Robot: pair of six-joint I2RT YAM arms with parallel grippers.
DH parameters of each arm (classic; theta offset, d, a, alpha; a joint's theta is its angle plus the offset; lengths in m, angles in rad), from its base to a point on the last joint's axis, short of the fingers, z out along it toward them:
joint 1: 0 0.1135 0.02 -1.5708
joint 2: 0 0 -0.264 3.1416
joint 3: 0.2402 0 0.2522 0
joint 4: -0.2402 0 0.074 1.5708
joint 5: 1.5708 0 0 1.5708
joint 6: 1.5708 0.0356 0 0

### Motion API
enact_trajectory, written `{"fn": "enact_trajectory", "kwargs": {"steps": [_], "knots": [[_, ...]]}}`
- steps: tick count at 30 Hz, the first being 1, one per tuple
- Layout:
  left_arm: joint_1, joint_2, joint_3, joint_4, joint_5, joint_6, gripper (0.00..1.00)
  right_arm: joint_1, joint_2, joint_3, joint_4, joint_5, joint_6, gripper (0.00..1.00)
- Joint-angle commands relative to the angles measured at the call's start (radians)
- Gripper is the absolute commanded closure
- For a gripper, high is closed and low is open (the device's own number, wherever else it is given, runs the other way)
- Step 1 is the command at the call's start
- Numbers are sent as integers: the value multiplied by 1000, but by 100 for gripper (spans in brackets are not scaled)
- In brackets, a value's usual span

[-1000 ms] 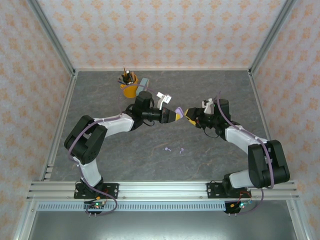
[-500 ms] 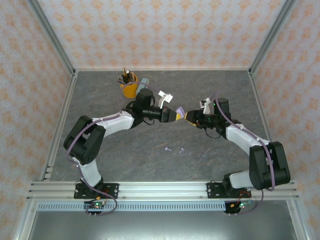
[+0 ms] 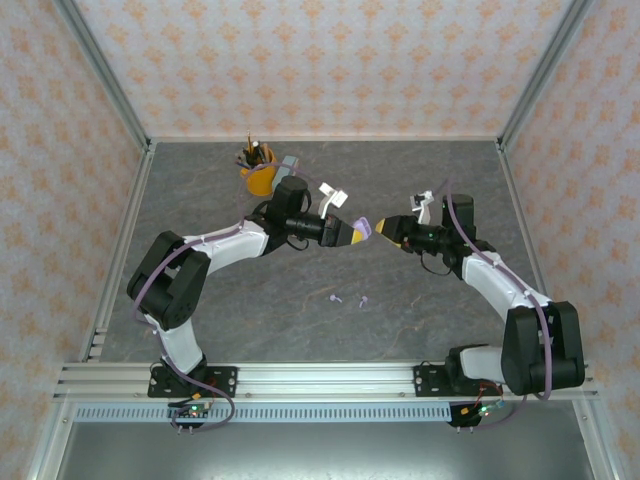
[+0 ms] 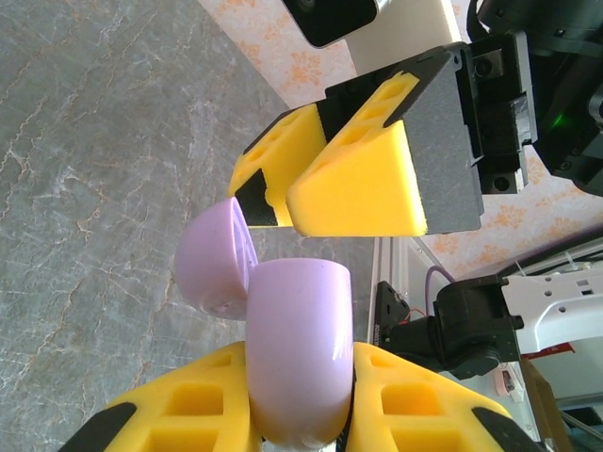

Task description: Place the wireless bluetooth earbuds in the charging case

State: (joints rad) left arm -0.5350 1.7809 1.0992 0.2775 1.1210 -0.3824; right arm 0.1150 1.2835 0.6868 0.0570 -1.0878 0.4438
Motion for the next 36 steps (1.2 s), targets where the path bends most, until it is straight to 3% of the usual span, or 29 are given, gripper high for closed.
{"fn": "enact_trajectory", "kwargs": {"steps": [1,17,36], "knots": [[-5,-31,42,-14,33,28,79,-1,1,13,48,-56,-9,59],[-11,-12,61,-24,31,31,79,32,65,56,75,-65,3,60],[-19,3,68,-27,37,36,79,59,136,106,86,-77,10,69]]}}
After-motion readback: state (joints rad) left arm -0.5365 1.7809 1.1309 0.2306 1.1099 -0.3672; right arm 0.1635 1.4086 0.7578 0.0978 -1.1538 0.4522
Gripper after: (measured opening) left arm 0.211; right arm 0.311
